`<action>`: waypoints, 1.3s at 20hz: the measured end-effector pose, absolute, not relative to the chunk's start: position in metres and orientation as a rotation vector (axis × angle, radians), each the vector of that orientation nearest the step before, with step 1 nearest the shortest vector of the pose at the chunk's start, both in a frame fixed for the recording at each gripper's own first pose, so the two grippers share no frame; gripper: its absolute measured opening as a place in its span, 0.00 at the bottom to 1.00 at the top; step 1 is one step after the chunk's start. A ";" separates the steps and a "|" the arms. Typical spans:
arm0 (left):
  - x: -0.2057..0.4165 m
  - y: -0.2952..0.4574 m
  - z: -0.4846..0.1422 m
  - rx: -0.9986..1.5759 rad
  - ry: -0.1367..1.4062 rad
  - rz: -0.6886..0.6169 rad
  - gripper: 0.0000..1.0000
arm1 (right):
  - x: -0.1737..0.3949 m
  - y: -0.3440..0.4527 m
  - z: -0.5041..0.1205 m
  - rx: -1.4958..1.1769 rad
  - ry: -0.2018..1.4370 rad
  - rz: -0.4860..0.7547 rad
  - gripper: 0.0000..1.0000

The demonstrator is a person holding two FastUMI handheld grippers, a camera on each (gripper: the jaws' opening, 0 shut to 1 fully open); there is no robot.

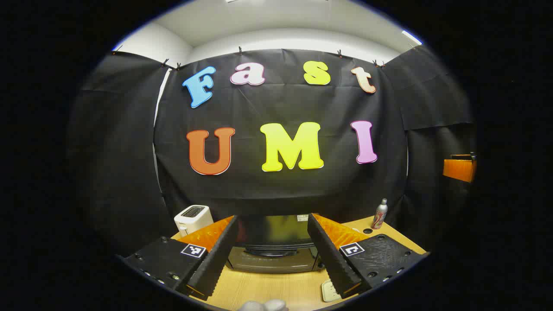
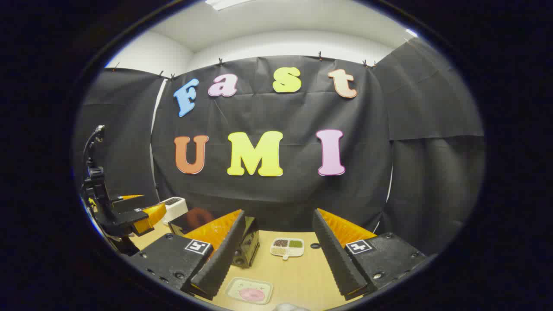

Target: Open the electric oven with the left hand, put the food in, and close the electric oven.

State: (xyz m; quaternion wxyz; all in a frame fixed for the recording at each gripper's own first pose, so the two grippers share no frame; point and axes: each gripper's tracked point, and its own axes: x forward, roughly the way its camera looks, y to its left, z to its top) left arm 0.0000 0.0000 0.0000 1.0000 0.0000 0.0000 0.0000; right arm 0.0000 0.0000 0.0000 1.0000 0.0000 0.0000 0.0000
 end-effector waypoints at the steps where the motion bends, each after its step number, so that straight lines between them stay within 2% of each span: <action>1: 0.002 0.000 -0.005 0.001 0.008 0.001 0.96 | 0.000 0.001 -0.001 -0.001 0.002 -0.001 0.96; 16: 0.057 0.002 -0.080 -0.011 0.109 -0.038 0.97 | -0.009 -0.011 -0.015 -0.009 0.058 -0.065 0.96; 26: 0.113 0.004 -0.152 -0.014 0.256 -0.039 0.97 | -0.016 -0.022 -0.026 -0.037 0.110 -0.118 0.99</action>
